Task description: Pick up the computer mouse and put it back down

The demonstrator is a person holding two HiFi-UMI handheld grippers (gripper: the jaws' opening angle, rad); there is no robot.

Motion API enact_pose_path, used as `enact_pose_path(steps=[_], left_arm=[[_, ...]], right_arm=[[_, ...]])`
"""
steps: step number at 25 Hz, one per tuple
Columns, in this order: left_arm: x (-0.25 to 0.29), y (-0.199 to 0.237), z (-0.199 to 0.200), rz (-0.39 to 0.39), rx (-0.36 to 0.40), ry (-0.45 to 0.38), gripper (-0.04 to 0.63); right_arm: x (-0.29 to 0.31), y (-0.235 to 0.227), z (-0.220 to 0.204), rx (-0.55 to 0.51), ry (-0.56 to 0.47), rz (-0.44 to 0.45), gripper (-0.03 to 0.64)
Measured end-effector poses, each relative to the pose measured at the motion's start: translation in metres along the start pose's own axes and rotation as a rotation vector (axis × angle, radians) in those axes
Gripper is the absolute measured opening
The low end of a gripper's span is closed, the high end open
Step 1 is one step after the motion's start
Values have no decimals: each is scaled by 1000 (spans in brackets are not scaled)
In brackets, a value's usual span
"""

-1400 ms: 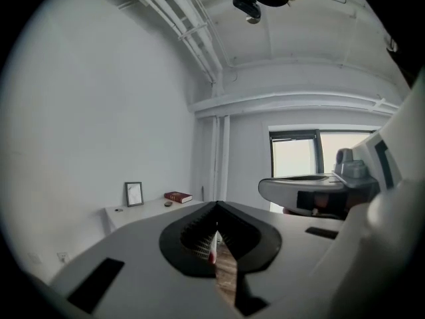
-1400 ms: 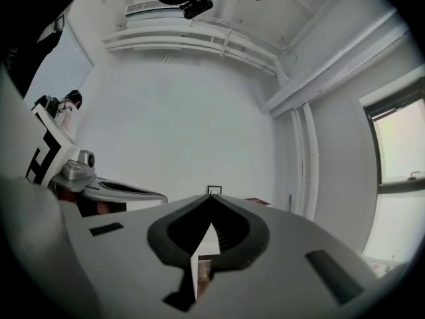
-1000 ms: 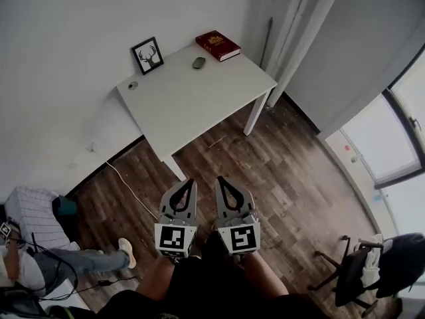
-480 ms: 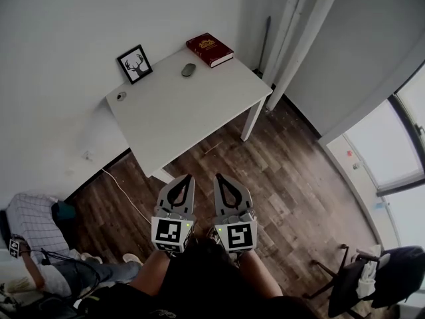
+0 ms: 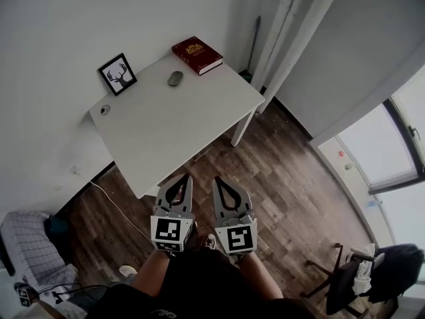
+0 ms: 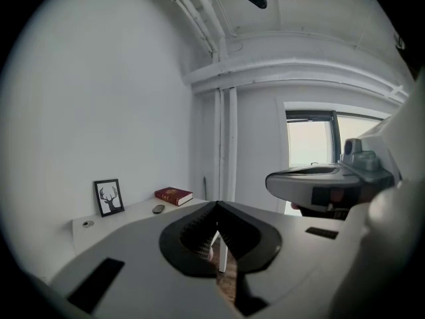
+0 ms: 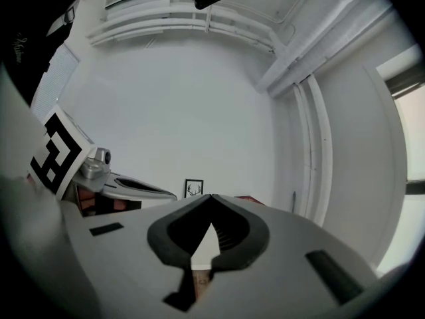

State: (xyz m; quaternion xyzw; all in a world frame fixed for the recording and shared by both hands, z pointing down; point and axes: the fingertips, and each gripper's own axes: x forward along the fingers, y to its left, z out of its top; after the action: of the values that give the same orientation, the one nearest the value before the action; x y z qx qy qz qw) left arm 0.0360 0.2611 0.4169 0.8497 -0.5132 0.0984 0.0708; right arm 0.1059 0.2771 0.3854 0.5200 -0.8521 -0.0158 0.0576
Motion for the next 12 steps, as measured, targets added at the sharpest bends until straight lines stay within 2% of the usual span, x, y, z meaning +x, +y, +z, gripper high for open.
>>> enact_pose_path(steps=[4, 12], left_arm=[[31, 36, 9, -16, -4, 5, 2], [79, 120, 33, -36, -27, -1, 2]], right_arm=[[49, -8, 4, -2, 17, -6, 18], [142, -8, 12, -75, 67, -3, 18]])
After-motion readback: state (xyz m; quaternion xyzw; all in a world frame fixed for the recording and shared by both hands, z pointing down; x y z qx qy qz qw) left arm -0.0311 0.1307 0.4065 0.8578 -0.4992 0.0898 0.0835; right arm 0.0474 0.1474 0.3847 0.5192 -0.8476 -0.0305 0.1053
